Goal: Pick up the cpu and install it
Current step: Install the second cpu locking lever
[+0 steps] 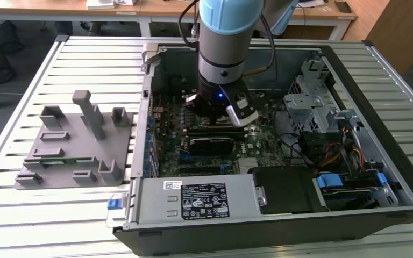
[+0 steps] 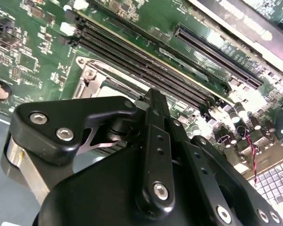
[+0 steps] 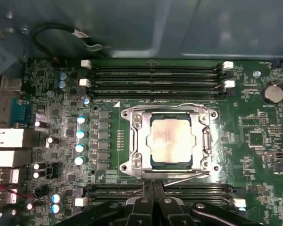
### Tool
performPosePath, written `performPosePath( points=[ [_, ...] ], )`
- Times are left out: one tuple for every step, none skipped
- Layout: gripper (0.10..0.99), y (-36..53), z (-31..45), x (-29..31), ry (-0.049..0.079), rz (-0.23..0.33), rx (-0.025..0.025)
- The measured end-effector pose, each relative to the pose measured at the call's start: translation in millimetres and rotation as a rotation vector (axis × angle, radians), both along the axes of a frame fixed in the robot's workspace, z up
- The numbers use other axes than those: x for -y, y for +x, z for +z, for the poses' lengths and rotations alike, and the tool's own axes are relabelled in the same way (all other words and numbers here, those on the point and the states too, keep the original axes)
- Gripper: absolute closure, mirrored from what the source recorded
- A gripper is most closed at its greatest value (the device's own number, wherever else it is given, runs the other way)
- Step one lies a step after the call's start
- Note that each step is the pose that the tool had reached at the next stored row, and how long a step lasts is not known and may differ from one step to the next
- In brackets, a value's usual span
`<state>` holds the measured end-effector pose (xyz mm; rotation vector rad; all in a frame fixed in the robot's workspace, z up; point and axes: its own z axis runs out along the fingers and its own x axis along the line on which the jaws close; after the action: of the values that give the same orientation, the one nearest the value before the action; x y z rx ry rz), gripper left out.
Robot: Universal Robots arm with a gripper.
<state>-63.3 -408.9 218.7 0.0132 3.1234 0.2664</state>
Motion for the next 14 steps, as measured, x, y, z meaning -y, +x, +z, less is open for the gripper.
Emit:
performPosePath(
  points=[
    [0.98, -1.5, -0.7, 0.0, 0.0, 0.0, 0.0],
    [0.98, -3.3, -1.4, 0.1, 0.0, 0.0, -0.0001],
    [0.98, -5.0, -2.5, 0.0, 0.0, 0.0, 0.0],
    [0.98, -6.3, -3.7, 0.0, 0.0, 0.0, 0.0],
    [0.98, -7.2, -5.0, 0.0, 0.0, 0.0, -0.0001],
    [0.98, -7.9, -6.4, 0.0, 0.0, 0.0, -0.0001],
    [0.98, -8.3, -7.7, 0.0, 0.0, 0.0, 0.0],
    [0.98, -8.5, -8.9, 0.0, 0.0, 0.0, -0.0001],
    [0.98, -8.6, -9.8, 0.1, 0.0, 0.0, -0.0001],
    [0.98, -8.7, -10.4, 0.2, 0.001, 0.0, -0.0001],
    [0.98, -8.8, -10.7, 1.0, 0.003, 0.0, -0.0001],
    [0.98, -8.9, -11.0, 1.7, 0.006, 0.0, -0.0001],
    [0.98, -9.0, -11.2, 2.5, 0.01, 0.0, 0.0],
    [0.98, -9.1, -11.4, 3.4, 0.014, 0.0, -0.0001]
  ],
)
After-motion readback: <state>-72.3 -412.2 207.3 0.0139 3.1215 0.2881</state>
